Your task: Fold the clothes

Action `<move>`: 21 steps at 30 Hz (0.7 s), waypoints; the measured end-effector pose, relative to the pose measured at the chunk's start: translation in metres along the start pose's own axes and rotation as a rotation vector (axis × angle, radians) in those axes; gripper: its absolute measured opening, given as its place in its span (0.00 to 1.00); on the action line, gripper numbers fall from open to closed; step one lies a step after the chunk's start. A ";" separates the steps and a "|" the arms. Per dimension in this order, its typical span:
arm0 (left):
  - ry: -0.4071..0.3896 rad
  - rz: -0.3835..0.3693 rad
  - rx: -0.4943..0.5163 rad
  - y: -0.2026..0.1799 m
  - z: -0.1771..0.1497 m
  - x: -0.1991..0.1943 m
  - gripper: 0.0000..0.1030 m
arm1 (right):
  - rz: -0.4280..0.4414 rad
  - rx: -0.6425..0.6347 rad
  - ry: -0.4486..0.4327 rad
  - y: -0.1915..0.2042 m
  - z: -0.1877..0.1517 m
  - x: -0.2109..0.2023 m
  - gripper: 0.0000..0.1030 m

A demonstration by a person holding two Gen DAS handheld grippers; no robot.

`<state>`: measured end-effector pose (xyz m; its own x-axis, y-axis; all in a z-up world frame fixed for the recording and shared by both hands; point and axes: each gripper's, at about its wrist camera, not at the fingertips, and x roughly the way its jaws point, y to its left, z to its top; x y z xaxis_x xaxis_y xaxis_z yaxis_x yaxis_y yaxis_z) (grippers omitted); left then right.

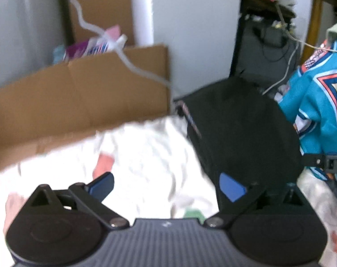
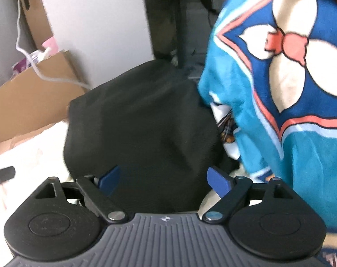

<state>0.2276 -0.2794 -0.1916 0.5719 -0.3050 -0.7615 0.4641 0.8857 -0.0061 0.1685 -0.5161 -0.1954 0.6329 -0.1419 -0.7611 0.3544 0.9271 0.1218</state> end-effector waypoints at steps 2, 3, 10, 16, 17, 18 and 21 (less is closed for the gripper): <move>0.034 -0.016 -0.023 0.003 -0.001 -0.013 0.99 | 0.024 -0.031 0.018 0.015 0.000 -0.013 0.89; 0.045 -0.020 -0.022 0.005 -0.001 -0.021 0.99 | 0.037 -0.054 0.019 0.024 0.000 -0.023 0.89; 0.017 0.014 0.046 0.015 0.013 -0.098 0.99 | 0.081 -0.093 0.025 0.066 0.004 -0.092 0.89; 0.028 -0.012 -0.025 0.035 0.021 -0.162 0.99 | 0.086 -0.113 0.029 0.090 0.010 -0.155 0.89; 0.034 -0.013 -0.034 0.037 0.020 -0.172 0.99 | 0.088 -0.110 0.028 0.093 0.011 -0.166 0.89; 0.034 -0.004 -0.044 0.040 0.019 -0.182 0.99 | 0.090 -0.107 0.027 0.096 0.013 -0.177 0.89; 0.025 0.026 -0.056 0.046 0.015 -0.210 0.99 | 0.088 -0.099 0.006 0.102 0.015 -0.210 0.89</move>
<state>0.1394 -0.1797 -0.0221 0.5661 -0.2731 -0.7778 0.4103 0.9117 -0.0215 0.0818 -0.3964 -0.0132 0.6542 -0.0563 -0.7543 0.2274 0.9657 0.1251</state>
